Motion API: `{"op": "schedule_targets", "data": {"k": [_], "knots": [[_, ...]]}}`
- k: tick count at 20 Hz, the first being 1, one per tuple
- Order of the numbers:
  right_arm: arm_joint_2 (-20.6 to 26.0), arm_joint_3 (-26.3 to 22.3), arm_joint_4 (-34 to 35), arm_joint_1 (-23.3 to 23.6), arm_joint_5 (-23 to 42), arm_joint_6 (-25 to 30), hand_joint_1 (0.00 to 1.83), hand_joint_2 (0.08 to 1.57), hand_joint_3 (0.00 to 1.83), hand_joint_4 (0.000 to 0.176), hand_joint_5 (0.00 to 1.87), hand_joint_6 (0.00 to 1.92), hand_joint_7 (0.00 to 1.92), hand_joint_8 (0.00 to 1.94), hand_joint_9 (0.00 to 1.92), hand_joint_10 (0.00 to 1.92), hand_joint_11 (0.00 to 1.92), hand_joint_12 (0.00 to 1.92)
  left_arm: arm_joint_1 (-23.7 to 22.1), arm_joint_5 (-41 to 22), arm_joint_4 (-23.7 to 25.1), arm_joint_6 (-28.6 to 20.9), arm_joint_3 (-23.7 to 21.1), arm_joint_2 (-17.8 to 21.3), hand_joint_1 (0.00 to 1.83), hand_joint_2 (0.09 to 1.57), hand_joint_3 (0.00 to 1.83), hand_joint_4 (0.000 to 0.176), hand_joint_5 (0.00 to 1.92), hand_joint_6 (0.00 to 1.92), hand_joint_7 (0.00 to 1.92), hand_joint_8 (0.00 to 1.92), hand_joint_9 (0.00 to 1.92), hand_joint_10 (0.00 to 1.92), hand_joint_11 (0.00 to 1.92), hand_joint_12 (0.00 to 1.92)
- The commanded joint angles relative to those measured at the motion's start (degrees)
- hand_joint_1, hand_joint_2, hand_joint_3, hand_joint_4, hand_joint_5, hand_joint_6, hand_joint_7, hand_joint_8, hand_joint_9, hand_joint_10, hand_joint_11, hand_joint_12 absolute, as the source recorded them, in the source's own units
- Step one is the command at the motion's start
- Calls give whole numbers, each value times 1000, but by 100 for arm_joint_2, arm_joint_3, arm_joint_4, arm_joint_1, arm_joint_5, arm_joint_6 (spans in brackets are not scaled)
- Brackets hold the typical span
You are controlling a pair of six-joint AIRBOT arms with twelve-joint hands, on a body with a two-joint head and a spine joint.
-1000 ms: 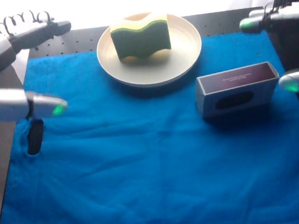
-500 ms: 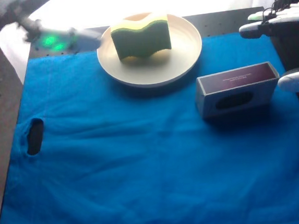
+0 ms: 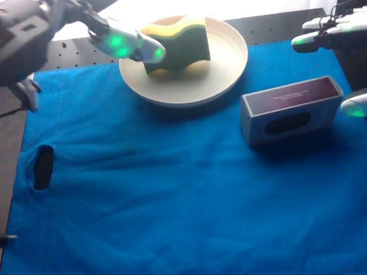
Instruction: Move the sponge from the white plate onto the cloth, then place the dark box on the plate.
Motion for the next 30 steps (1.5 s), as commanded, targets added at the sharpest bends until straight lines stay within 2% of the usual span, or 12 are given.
{"op": "schedule_targets", "data": {"k": [1,5,6,7,10,11,12,16,17,25,27,30], "knots": [[-7,39,308,72,622,48,777,1082,0,169,315,0,183,1,155,1,0,642,-98,-487,-32,-16,70,-51,781,998,0,111,370,1,385,2,351,3,11,774],[-14,40,288,72,622,59,755,1092,2,151,299,0,176,1,147,0,36,560,-114,-368,-32,-16,297,-290,915,1098,3,18,585,8,639,9,546,17,0,1078],[-20,43,277,72,622,86,733,1096,0,150,300,0,183,0,155,0,70,505,-114,-350,-32,-16,324,-322,984,1175,8,44,772,975,816,16,683,51,6,1289],[-24,47,267,72,623,112,732,1096,0,166,305,2,179,0,126,0,50,480,-114,-336,-32,-16,345,-343,1156,1181,25,0,841,991,818,1136,799,114,85,1476],[-25,-28,239,72,625,265,731,1096,0,170,308,1,178,0,117,0,52,455,-98,-1396,175,-17,-800,552,1186,1219,0,0,812,1067,777,1483,633,603,101,1546],[-25,-31,240,72,626,266,731,1095,0,170,307,0,178,0,117,0,52,454,-90,-1461,186,-17,-868,630,1186,1219,0,0,812,1067,777,1483,633,603,101,1545],[-15,-324,246,72,823,267,594,1123,4,154,326,0,250,9,198,9,120,404,1304,-3199,483,-297,-3252,2854,1246,1117,0,0,982,819,1007,1136,882,1010,588,1411],[-14,-339,245,72,838,267,642,1115,0,144,316,0,269,9,221,11,101,397,1795,-3176,626,-678,-3448,3032,1239,1097,5,0,1006,856,1045,992,1073,543,878,1074],[-14,-339,245,72,838,267,669,1123,0,123,315,0,269,1,211,2,39,431,1903,-3097,626,-686,-3480,3040,1347,1104,15,0,1086,646,971,1075,881,1203,734,1285],[-14,-326,248,72,838,267,674,1133,1,144,315,3,234,0,141,2,56,232,2078,-2836,621,-690,-3482,2923,1217,1135,2,0,977,857,909,1235,709,897,449,1470],[-14,-324,248,72,838,266,643,1127,0,153,301,0,228,0,134,1,26,212,2081,-2888,597,-690,-3487,2948,999,1047,0,0,807,110,732,420,565,684,214,1400],[-14,-307,244,72,839,266,666,1091,0,161,306,2,243,4,200,20,123,235,2089,-3067,522,-689,-3514,3001,881,909,0,0,495,0,523,69,268,628,2,1364]]}}
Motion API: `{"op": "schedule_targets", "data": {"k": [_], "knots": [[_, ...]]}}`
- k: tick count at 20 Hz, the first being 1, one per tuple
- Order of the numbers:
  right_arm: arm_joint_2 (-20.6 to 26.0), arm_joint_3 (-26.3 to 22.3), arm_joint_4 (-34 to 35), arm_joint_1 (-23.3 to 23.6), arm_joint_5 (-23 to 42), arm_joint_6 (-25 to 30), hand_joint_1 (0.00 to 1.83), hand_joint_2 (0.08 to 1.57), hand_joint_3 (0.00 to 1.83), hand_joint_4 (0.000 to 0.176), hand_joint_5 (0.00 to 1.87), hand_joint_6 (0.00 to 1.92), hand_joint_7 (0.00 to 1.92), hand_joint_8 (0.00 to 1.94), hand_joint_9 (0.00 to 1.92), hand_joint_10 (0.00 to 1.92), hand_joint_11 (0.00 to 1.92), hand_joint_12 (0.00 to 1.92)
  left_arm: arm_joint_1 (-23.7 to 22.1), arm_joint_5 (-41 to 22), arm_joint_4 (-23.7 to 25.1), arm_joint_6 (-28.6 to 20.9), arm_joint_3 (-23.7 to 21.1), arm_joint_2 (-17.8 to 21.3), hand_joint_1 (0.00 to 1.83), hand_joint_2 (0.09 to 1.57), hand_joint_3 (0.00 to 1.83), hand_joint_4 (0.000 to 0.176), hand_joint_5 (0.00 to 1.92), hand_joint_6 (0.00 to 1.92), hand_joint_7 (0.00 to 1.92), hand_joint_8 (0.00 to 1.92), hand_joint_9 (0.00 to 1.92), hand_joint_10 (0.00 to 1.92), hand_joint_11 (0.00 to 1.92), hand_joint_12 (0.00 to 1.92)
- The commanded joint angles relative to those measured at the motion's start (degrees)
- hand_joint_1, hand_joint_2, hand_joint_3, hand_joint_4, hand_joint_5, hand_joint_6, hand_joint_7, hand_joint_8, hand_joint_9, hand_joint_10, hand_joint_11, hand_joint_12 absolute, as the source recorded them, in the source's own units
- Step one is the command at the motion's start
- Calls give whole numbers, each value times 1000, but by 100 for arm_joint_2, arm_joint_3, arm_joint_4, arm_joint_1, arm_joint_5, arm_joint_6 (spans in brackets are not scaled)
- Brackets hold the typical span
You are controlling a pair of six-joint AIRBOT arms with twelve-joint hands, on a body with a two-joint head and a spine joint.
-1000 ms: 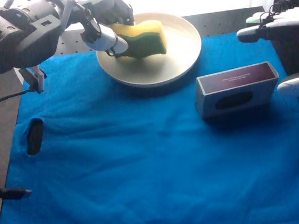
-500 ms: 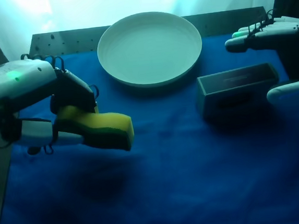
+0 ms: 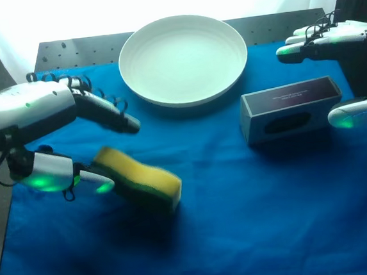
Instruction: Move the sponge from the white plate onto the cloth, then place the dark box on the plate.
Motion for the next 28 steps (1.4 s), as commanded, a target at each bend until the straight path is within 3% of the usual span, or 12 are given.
{"op": "schedule_targets", "data": {"k": [1,2,4,5,8,9,10,12,14,15,20,28], "knots": [[8,26,309,70,624,37,671,1084,0,167,305,0,240,1,211,6,141,219,-44,-719,-188,-41,-24,37,867,892,0,2,437,0,490,29,250,556,0,1307],[8,27,302,70,625,36,671,1084,0,167,305,0,240,1,211,6,141,219,-44,-774,-218,-23,-36,54,867,892,0,2,437,0,490,29,250,556,0,1307],[8,27,288,70,625,36,702,1089,2,168,297,0,222,0,202,0,160,218,-43,-901,-362,155,-97,135,853,850,0,45,319,0,370,0,233,234,0,927],[8,31,285,70,625,36,723,1084,0,165,304,3,222,0,193,0,144,207,-35,-1001,-517,351,-169,225,783,817,0,100,221,5,251,4,180,82,0,559],[8,68,250,71,625,36,693,1072,0,163,289,0,230,3,194,0,135,200,128,-1562,-1140,922,-394,536,830,768,0,96,133,0,112,1,87,3,0,344],[8,96,235,73,625,36,740,1075,0,155,294,2,236,5,181,0,102,184,222,-1847,-1415,1122,-473,654,808,772,0,150,102,4,80,5,42,6,0,199],[8,121,235,87,625,36,756,1076,0,159,296,2,238,4,181,1,114,188,327,-2102,-1679,1331,-536,745,777,792,5,160,79,2,51,3,13,3,0,110],[-1,191,232,144,624,36,771,1075,0,158,294,1,231,1,181,1,129,192,484,-2539,-2226,1685,-600,849,685,777,0,158,106,11,44,1,2,0,0,21],[-61,296,221,256,615,36,699,1045,0,175,270,1,210,5,129,4,49,145,491,-2788,-2613,1837,-518,784,852,821,13,78,125,7,71,10,24,9,89,46],[-70,309,220,268,612,36,699,1045,0,175,270,1,210,5,129,4,49,145,491,-2819,-2644,1837,-505,770,852,821,13,78,125,7,71,10,24,9,89,46],[-379,601,-46,638,127,36,686,1022,0,176,238,7,191,11,114,16,31,99,491,-3142,-3010,1837,-335,555,899,875,0,173,123,1,54,2,62,3,0,326],[-694,842,-1003,1027,-772,271,667,977,0,126,240,4,175,0,116,1,74,150,478,-3213,-3144,1812,-229,395,805,896,3,157,123,3,36,0,41,1,0,247]]}}
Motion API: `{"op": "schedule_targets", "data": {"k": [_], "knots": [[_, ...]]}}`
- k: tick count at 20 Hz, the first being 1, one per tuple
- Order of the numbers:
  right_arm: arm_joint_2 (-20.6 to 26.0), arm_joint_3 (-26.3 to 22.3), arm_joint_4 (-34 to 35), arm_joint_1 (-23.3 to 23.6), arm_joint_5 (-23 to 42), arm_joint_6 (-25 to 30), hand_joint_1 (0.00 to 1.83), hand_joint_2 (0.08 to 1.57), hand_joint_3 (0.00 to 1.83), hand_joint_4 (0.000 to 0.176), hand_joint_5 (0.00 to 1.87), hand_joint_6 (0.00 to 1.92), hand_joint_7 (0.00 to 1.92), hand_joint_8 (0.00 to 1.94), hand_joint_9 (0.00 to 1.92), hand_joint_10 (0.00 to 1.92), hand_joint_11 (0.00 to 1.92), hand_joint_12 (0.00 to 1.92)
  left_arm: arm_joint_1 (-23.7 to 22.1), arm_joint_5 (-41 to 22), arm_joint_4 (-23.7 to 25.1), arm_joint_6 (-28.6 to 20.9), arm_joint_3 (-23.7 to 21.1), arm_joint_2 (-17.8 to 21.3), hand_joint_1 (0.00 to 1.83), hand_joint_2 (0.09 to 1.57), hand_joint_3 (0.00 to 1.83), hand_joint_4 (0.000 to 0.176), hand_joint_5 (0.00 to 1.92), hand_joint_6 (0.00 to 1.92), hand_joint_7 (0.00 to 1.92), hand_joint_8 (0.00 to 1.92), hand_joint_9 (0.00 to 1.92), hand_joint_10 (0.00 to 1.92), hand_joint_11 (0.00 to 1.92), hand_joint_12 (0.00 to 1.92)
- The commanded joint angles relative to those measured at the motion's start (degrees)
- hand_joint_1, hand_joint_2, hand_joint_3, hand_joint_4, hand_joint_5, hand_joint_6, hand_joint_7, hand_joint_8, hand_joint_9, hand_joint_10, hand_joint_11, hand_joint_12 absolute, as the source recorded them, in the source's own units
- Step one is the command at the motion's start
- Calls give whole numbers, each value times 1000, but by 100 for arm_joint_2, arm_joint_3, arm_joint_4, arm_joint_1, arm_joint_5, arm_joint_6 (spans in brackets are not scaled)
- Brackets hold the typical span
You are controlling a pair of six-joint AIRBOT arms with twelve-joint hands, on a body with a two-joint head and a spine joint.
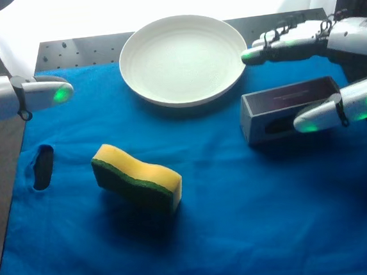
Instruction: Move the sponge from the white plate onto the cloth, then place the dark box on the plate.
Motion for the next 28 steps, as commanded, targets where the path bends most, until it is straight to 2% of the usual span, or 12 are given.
{"op": "schedule_targets", "data": {"k": [1,4,7,10,11,12,15,17,19,22,24,28], "knots": [[-25,57,263,70,407,116,628,963,10,148,229,2,158,0,107,1,48,247,-44,-766,-24,-49,12,-3,794,890,0,164,124,2,45,2,52,3,0,277],[-78,166,31,71,242,282,826,954,2,175,259,6,121,2,87,0,0,406,-44,-752,-2,-65,9,-7,812,893,0,172,124,0,58,2,56,2,0,324],[-110,218,-10,72,115,283,1005,966,1,92,365,6,297,11,249,18,49,524,-44,-752,7,-73,13,-30,875,887,0,153,120,0,91,3,101,7,0,434],[-176,278,-38,72,46,283,997,1022,0,37,679,5,707,14,721,55,440,820,-44,-698,34,-88,10,-50,895,890,0,153,140,6,79,0,89,0,0,375],[-190,293,-43,72,36,283,1188,1090,3,0,898,692,975,828,1007,240,687,1188,-44,-679,43,-95,10,-55,893,868,0,158,155,6,94,3,83,0,0,338],[-190,294,-42,72,36,283,1240,1130,4,0,857,893,1009,1090,1064,728,841,1446,-43,-669,49,-103,9,-60,889,859,0,163,164,4,99,2,76,1,0,363],[-188,289,-42,74,40,283,1136,1122,0,0,962,997,969,1316,1000,1623,970,1884,-39,-633,53,-106,8,-83,899,865,1,163,163,1,118,3,86,4,0,432],[-174,266,-43,108,86,283,1210,1114,0,0,954,933,1030,1068,915,1166,744,1608,-32,-619,55,-106,6,-86,872,855,0,168,172,2,130,3,89,2,0,462],[-111,195,-37,215,296,283,1201,1133,2,30,928,1040,962,1069,823,846,544,1368,-20,-615,55,-116,5,-86,890,857,0,161,178,1,139,1,110,4,0,546],[-37,102,-37,514,593,283,1214,1120,0,15,905,1082,1036,952,924,814,674,1420,-4,-638,55,-134,4,-86,888,860,0,137,175,0,131,0,114,1,0,589],[-22,183,-37,805,617,281,1264,1088,2,0,969,826,1110,977,1012,1107,834,1577,-1,-693,56,-147,2,-86,872,863,1,136,167,0,119,0,101,0,0,530],[-263,674,-38,1301,397,281,1252,1100,1,0,979,814,1060,1045,950,923,716,1381,-2,-777,72,-153,5,-86,878,870,0,157,142,1,95,2,74,0,0,303]]}}
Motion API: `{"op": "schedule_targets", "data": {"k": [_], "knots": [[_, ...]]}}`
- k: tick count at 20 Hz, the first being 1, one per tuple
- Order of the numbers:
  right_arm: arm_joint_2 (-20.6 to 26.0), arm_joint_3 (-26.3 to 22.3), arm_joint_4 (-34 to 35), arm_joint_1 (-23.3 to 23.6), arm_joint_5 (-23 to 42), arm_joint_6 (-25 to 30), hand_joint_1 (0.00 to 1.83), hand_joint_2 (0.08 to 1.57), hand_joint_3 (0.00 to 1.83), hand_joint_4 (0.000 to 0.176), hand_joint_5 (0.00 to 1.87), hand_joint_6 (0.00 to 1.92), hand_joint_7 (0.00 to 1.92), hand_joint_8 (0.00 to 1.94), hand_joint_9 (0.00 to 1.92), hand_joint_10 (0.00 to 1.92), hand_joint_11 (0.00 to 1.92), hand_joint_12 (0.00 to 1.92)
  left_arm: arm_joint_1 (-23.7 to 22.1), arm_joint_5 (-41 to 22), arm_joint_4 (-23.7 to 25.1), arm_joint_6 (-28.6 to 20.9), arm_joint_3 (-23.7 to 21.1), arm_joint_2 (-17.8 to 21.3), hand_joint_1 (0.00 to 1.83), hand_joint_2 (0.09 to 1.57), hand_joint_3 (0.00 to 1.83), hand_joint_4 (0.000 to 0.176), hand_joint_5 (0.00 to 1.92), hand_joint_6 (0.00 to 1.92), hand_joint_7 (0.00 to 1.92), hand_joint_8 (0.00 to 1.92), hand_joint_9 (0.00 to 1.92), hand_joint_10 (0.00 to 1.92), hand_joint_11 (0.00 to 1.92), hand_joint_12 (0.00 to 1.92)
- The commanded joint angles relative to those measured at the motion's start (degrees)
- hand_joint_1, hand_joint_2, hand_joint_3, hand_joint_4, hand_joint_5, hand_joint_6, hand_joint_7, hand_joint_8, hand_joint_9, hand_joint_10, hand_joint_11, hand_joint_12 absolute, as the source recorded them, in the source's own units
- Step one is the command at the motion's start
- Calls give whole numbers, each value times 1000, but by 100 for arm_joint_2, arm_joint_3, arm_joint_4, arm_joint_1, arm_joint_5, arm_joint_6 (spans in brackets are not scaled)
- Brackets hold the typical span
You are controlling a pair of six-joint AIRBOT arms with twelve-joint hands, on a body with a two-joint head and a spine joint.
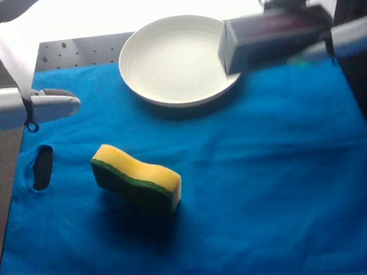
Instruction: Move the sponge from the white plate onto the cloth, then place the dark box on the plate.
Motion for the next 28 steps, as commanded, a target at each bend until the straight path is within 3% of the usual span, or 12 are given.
{"op": "schedule_targets", "data": {"k": [1,3,4,5,6,8,10,14,18,24,26,28], "knots": [[-203,93,315,108,249,36,1276,1082,0,0,994,767,1124,982,1134,1118,958,1516,-61,-773,-50,-28,8,-16,885,875,1,163,122,1,70,2,44,1,0,189],[-458,332,312,176,29,36,1193,1086,0,0,1028,856,1174,799,1248,1109,1082,1522,-61,-769,-41,-30,16,-30,892,880,2,166,117,0,72,2,42,1,0,166],[-591,446,216,302,-153,36,1265,1064,0,0,1014,780,1197,820,1155,986,784,1506,-63,-771,-32,-31,23,-38,902,881,2,168,118,0,79,4,45,2,0,160],[-718,544,16,483,-397,36,1282,1055,0,0,1008,783,1231,757,1194,865,820,1436,-66,-793,-26,-41,29,-40,889,876,0,169,123,1,84,3,50,2,0,180],[-828,641,-143,585,-576,37,1186,1073,0,0,1044,837,1183,761,1183,1120,935,1626,-66,-812,-20,-68,42,-41,871,873,0,169,128,3,82,1,45,0,0,181],[-1112,899,-386,706,-978,37,1265,1080,0,0,948,903,1172,847,1122,1034,906,1434,-88,-807,17,-126,99,-95,907,875,0,162,128,1,74,1,63,3,0,246],[-1307,1019,-589,775,-1273,37,1170,1089,0,0,1020,918,1034,1231,1092,1547,996,1829,-173,-758,82,-161,165,-181,916,872,0,159,118,2,81,2,62,2,0,291],[-1668,1235,-738,775,-1546,38,1247,1092,0,0,938,965,1126,886,1068,988,873,1393,-238,-740,136,-284,235,-245,897,864,0,155,112,1,64,0,52,2,0,258],[-1923,1380,-888,775,-1802,38,1245,1088,1,0,1049,769,1029,1079,875,1173,697,1564,-316,-648,194,-284,294,-314,915,871,1,175,123,3,62,4,43,0,0,196],[-2150,1539,-1064,806,-1911,116,1216,1144,1,0,881,1019,969,1179,771,1252,640,1624,-440,-545,324,-310,366,-413,905,867,0,171,145,1,104,2,67,3,0,277],[-2147,1503,-1091,806,-1902,136,681,1061,0,21,476,187,517,475,552,838,485,1327,-438,-550,335,-342,367,-413,900,864,0,176,137,1,86,2,46,2,0,235],[-2146,1475,-1090,806,-1785,150,524,939,0,101,135,7,233,26,290,137,65,1029,-434,-553,335,-357,369,-416,923,862,0,171,140,2,81,1,58,5,0,255]]}}
